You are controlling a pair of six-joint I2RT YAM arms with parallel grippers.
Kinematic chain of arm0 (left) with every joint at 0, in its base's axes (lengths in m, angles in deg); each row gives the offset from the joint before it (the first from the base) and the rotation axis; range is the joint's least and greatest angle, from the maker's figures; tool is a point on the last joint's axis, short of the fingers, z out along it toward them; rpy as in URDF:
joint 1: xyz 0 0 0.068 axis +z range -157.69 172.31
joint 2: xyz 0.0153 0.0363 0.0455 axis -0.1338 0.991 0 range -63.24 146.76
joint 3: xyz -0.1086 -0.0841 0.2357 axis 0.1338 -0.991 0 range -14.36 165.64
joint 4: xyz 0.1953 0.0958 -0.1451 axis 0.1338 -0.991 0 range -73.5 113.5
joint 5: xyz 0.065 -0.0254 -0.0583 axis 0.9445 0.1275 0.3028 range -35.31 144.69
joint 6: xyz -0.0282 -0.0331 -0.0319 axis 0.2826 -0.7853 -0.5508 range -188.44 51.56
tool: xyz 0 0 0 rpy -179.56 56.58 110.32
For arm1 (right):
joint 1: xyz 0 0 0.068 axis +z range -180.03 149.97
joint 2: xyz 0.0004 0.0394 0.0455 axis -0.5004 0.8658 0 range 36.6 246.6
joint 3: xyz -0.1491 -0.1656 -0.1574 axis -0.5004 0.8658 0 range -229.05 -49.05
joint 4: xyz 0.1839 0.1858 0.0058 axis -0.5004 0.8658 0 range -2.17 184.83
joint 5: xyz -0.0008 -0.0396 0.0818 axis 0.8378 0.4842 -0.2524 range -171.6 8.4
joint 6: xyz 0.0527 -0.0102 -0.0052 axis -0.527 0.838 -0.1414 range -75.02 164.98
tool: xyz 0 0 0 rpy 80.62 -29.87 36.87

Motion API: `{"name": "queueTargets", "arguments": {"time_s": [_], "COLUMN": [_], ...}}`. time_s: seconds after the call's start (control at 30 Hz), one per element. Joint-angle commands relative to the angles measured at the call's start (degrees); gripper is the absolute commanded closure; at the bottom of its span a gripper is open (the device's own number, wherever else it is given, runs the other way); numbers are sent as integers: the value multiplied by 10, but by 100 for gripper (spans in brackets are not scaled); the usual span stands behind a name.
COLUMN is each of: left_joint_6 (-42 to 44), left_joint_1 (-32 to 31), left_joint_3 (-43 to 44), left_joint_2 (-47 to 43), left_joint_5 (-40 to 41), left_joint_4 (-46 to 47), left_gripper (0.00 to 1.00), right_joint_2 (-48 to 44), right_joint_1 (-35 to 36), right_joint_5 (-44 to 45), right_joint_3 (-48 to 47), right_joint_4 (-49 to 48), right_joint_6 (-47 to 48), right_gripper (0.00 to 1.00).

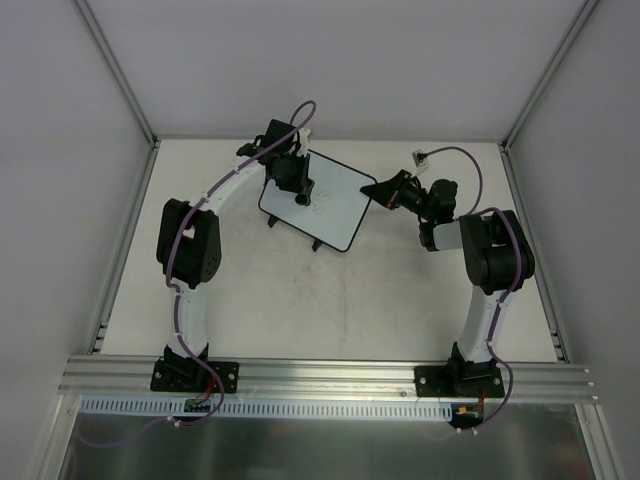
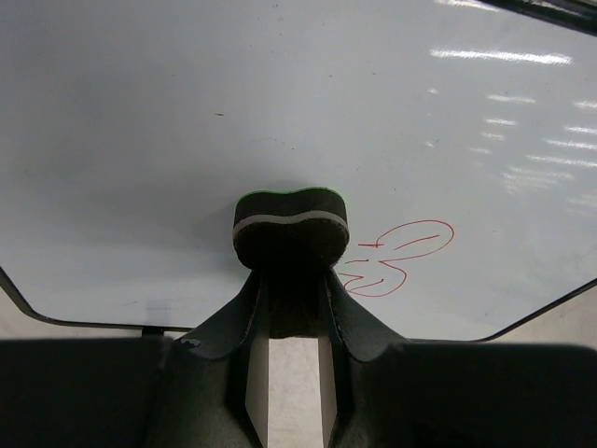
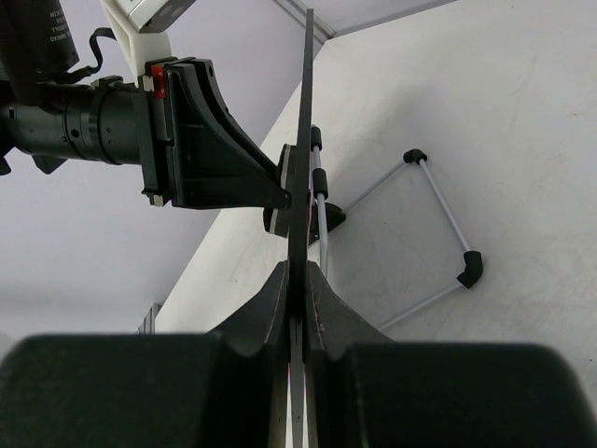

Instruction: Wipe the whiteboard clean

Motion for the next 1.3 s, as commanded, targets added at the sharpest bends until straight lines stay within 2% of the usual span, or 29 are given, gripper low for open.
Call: {"name": "queueTargets", "arguments": {"time_s": [0.0, 0.1, 0.2, 0.37, 0.57, 0.8, 1.03, 1.27], "left_joint_6": [-4, -12, -11, -55, -81, -84, -78, -70], "left_joint_1": [-6, -15, -40, -49, -59, -73, -77, -71], "left_joint_3": [11, -10, -32, -83, -208, -291, -297, -224], "left_joint_2": [6, -3, -9, -14, -56, -92, -101, -100], "left_joint_5": [-26, -36, -9, 4, -6, -1, 0, -1], "left_joint_4": [31, 31, 31, 37, 92, 127, 138, 130], "left_gripper": [100, 100, 100, 100, 100, 100, 100, 100], "right_joint_2": [-37, -38, -37, -40, -41, -41, -40, -40], "right_joint_1": [16, 16, 16, 17, 16, 17, 16, 17], "right_joint_5": [-50, -50, -50, -50, -49, -49, -50, -50], "right_joint_3": [-7, -7, -7, -6, -4, -6, -6, -7], "right_joint_4": [-149, -149, -149, -149, -149, -150, -149, -149], "right_joint_6": [-2, -1, -2, -1, 0, -1, -2, -1], "right_gripper": [100, 100, 100, 100, 100, 100, 100, 100]}}
